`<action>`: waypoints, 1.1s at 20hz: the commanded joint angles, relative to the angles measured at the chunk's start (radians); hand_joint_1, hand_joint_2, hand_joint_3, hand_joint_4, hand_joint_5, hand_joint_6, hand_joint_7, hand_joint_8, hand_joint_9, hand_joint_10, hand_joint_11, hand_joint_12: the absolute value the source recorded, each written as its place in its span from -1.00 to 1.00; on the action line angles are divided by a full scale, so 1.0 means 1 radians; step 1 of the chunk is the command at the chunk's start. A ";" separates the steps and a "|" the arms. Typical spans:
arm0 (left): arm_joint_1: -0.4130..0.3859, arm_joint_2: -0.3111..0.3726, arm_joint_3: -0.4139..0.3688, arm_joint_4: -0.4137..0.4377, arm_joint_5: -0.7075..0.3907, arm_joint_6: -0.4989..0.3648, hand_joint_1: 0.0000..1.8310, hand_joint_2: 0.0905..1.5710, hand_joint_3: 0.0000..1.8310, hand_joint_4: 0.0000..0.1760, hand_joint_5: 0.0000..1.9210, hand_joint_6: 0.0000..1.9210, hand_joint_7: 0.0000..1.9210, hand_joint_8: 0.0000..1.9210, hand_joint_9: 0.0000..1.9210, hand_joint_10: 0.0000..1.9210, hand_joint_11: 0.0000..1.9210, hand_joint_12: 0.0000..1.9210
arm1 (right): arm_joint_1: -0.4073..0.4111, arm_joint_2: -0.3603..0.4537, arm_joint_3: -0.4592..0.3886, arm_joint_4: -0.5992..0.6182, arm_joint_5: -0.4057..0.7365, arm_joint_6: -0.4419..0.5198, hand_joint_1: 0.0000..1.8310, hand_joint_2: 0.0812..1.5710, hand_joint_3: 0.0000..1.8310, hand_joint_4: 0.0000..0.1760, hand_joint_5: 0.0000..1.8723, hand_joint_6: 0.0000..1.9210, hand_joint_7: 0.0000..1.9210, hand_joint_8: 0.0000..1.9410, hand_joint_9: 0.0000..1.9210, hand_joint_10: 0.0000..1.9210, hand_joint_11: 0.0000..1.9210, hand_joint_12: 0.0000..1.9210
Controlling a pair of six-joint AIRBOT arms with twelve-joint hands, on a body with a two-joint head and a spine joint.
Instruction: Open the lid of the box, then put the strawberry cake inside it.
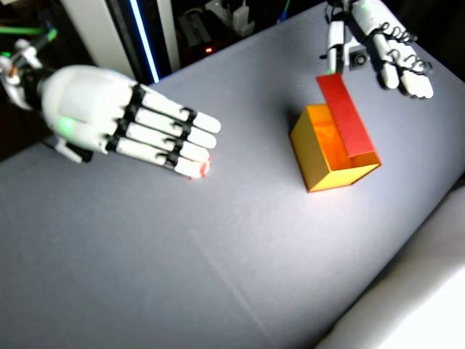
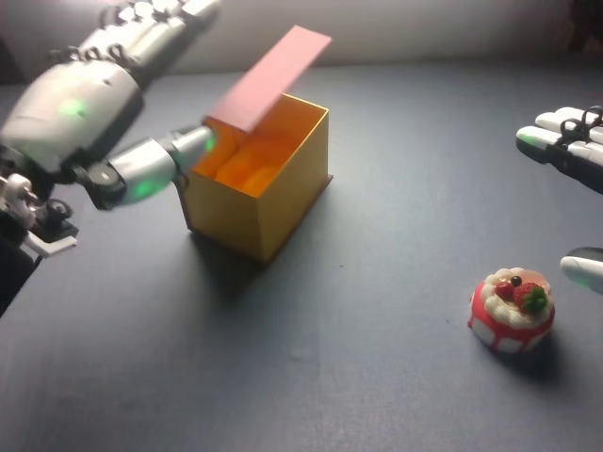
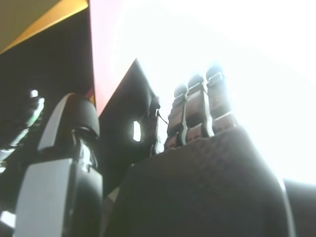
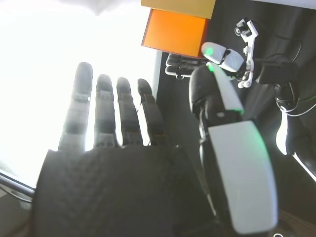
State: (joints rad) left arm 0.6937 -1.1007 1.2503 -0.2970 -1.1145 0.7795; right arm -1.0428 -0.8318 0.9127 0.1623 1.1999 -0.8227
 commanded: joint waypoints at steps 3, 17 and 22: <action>0.008 -0.005 0.024 -0.056 -0.164 -0.035 -0.52 0.72 -1.00 0.75 -1.00 -1.00 -1.00 -1.00 -1.00 -1.00 -0.99 -0.38 | -0.004 0.001 0.002 0.010 0.127 0.009 -0.36 0.66 -1.00 -1.00 -0.89 -1.00 -0.96 -1.00 -0.94 -0.99 -1.00 -0.25; 0.011 -0.002 0.131 -0.222 -0.043 -0.087 -0.45 0.77 -1.00 0.99 -1.00 -1.00 -1.00 -1.00 -1.00 -1.00 -1.00 -1.00 | -0.020 -0.004 0.005 0.023 0.128 0.016 -0.33 0.68 -1.00 -1.00 -0.88 -1.00 -0.94 -1.00 -0.89 -0.97 -1.00 -0.06; 0.057 0.058 0.035 -0.010 -0.116 -0.072 -0.23 0.72 -1.00 1.00 -1.00 -1.00 -1.00 -1.00 -1.00 -1.00 -0.97 -0.99 | -0.038 -0.004 0.010 0.015 0.106 0.021 -0.19 0.53 -1.00 -1.00 -0.92 -1.00 -0.94 -0.99 -0.89 -0.98 -1.00 -0.02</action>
State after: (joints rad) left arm 0.7559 -1.0519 1.2789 -0.3161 -1.0946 0.7101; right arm -1.0893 -0.8387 0.9173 0.1768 1.1877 -0.8082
